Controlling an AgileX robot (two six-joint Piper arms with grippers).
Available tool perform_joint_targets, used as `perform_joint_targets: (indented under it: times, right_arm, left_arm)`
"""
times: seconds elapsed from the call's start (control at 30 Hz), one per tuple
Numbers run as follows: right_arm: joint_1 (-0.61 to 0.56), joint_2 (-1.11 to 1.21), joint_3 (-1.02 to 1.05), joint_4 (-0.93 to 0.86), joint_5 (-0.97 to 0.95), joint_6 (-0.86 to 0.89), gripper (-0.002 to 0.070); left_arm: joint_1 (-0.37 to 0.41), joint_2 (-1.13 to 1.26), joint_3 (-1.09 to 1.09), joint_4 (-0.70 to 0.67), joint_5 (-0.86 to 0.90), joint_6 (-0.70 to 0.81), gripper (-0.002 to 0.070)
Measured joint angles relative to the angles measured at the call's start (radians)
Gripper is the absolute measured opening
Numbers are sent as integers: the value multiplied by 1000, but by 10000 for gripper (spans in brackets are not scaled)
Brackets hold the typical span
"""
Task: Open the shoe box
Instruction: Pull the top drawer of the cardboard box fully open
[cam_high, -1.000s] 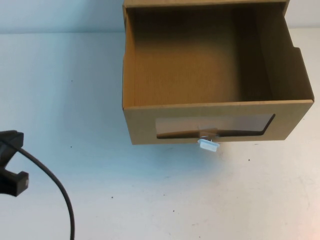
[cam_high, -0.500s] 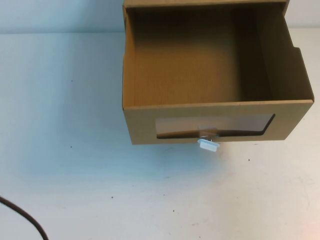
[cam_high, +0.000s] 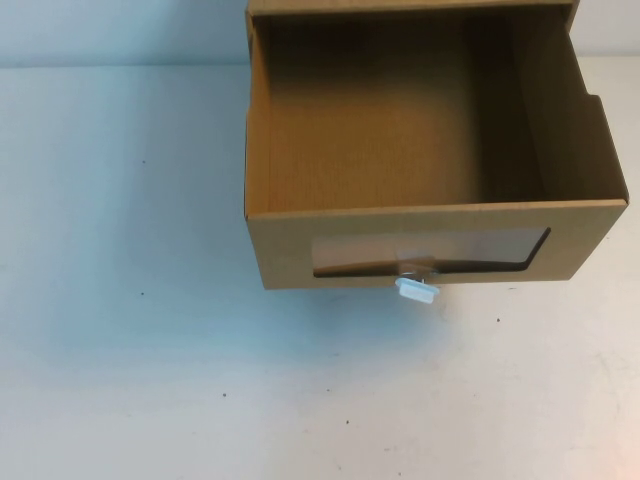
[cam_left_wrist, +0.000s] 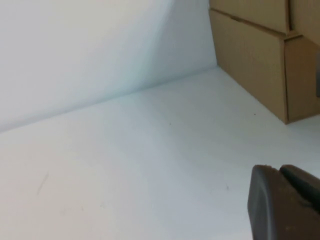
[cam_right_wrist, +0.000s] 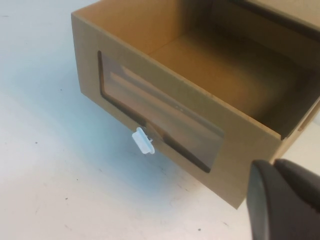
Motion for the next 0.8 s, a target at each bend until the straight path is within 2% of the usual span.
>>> perform_joint_targets:
  times: [0.13, 0.33, 0.8]
  right_arm:
    - [-1, 0, 0, 2, -5, 0, -13]
    - [-1, -2, 2, 5, -5, 0, -14]
    - [-1, -2, 2, 8, -5, 0, -14]
  left_arm:
    - [0, -60, 90, 8, 13, -8, -6]
    - [0, -60, 106, 36, 180, -75, -5]
    - [0, -60, 106, 44, 192, -89, -6]
